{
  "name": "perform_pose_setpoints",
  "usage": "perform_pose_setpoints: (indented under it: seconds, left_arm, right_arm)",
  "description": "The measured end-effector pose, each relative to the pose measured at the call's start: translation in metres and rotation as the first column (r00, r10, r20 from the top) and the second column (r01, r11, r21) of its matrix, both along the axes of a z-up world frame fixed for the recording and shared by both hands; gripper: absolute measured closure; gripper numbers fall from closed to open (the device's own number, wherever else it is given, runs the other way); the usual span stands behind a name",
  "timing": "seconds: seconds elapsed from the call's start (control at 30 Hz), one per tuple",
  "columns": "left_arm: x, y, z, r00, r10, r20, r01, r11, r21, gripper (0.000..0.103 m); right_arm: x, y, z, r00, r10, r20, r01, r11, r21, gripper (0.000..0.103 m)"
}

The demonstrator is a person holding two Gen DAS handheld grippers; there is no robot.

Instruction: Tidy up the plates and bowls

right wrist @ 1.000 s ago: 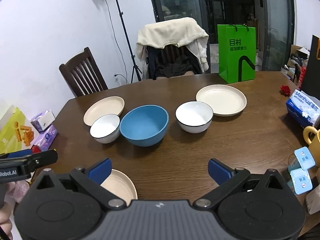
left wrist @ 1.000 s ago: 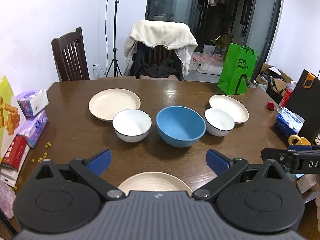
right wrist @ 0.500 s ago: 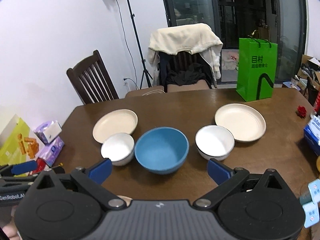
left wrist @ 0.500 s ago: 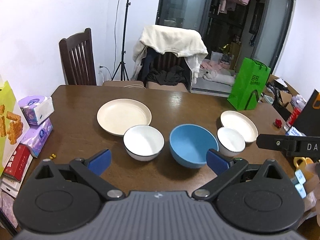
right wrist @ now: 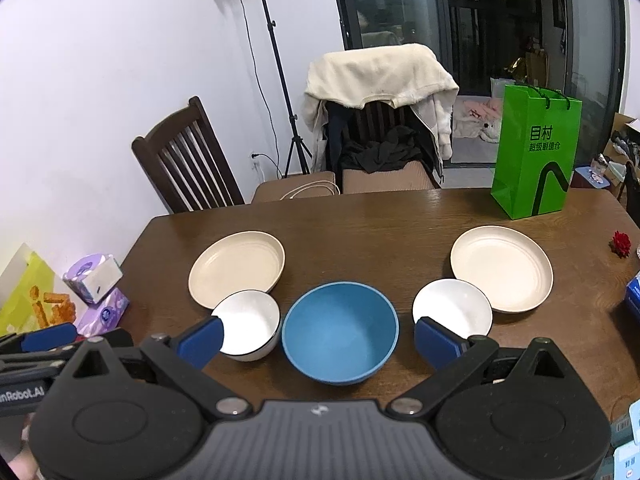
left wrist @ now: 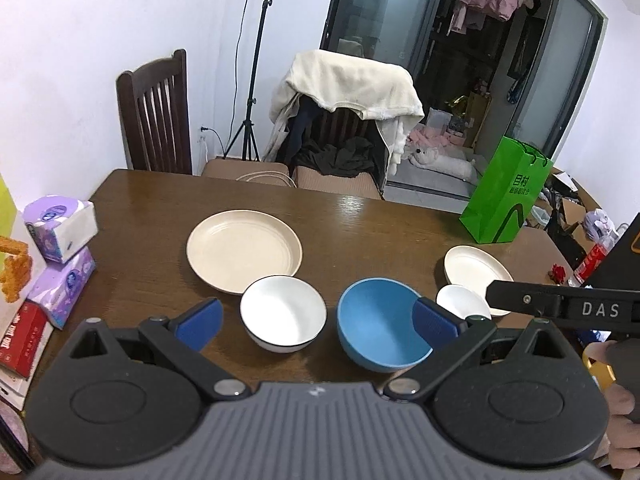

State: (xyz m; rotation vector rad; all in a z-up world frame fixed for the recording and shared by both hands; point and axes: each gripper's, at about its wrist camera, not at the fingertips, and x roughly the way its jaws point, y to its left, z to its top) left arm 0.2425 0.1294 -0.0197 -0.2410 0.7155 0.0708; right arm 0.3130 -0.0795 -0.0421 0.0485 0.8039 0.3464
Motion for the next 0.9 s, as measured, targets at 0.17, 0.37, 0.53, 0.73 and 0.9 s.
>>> perform_pose_setpoints:
  seconds: [0.17, 0.37, 0.53, 0.73, 0.9]
  left_arm:
    - [0.024, -0.01, 0.001, 1.0, 0.018, -0.023, -0.018, 1.0, 0.009, 0.0]
    - [0.061, -0.034, 0.002, 0.999, 0.0, -0.041, 0.001, 1.0, 0.013, 0.0]
    - [0.093, -0.056, 0.0, 0.998, -0.027, -0.059, 0.027, 1.0, 0.002, 0.0]
    - [0.13, -0.082, -0.005, 0.995, -0.057, -0.088, 0.055, 0.998, -0.017, 0.0]
    - [0.157, -0.104, -0.006, 0.991, -0.079, -0.105, 0.079, 0.997, -0.011, 0.0]
  right_arm:
    - [0.026, -0.007, 0.001, 1.0, 0.005, -0.008, -0.005, 1.0, 0.007, 0.001]
    - [0.067, -0.027, 0.001, 1.0, -0.017, -0.02, 0.017, 1.0, 0.02, 0.001]
    - [0.097, -0.048, -0.006, 0.998, -0.055, -0.041, 0.056, 0.998, 0.018, 0.002]
    - [0.125, -0.078, -0.017, 0.992, -0.103, -0.068, 0.105, 0.994, 0.015, 0.002]
    - [0.145, -0.106, -0.022, 0.985, -0.151, -0.081, 0.153, 0.988, 0.015, 0.001]
